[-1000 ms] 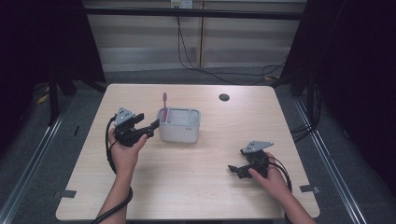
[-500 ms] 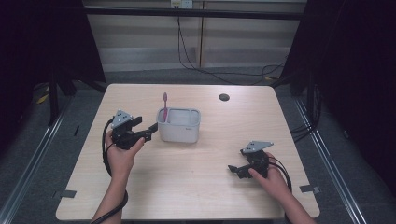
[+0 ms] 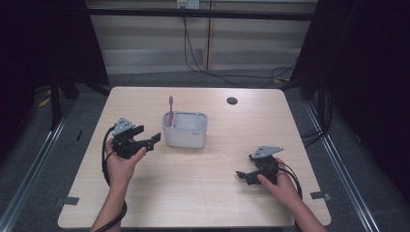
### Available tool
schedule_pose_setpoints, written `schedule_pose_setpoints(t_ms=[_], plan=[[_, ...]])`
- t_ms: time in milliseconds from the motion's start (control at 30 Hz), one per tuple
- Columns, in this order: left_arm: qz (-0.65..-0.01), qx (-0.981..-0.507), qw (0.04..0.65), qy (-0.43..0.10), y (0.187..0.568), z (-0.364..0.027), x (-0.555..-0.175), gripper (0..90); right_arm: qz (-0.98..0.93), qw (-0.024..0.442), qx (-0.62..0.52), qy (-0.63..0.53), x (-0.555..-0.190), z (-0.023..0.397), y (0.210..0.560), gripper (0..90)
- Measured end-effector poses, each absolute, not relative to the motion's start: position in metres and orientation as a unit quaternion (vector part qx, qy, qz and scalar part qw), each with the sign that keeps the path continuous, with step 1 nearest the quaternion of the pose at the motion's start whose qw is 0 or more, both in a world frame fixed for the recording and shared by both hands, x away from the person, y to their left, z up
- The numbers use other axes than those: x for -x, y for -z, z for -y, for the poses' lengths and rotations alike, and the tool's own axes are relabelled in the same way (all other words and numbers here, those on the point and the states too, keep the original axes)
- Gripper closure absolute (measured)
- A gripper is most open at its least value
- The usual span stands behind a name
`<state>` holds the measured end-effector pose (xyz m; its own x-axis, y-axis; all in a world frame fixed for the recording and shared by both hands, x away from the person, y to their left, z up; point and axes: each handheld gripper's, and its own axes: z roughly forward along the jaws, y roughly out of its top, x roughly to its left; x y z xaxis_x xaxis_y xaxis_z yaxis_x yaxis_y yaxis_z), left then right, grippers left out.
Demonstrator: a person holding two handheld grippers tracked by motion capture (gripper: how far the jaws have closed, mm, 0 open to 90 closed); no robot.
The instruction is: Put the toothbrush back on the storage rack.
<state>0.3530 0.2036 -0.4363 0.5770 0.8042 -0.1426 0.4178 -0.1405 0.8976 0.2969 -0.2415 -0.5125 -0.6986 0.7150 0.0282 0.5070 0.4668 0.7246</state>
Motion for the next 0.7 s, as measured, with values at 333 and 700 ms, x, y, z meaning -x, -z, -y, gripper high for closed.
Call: schedule_pose_setpoints(t_ms=[333,700], plan=[[-0.416,-0.740,0.496,-0.181,0.439,-0.211,-0.350,20.1,-0.845,0.141,-0.362,-0.368,-0.297,0.241,0.512,13.5],[-0.416,-0.748,0.488,-0.172,0.443,-0.218,-0.347,18.3,-0.845,0.141,-0.362,-0.369,-0.297,0.241,0.513,13.4]])
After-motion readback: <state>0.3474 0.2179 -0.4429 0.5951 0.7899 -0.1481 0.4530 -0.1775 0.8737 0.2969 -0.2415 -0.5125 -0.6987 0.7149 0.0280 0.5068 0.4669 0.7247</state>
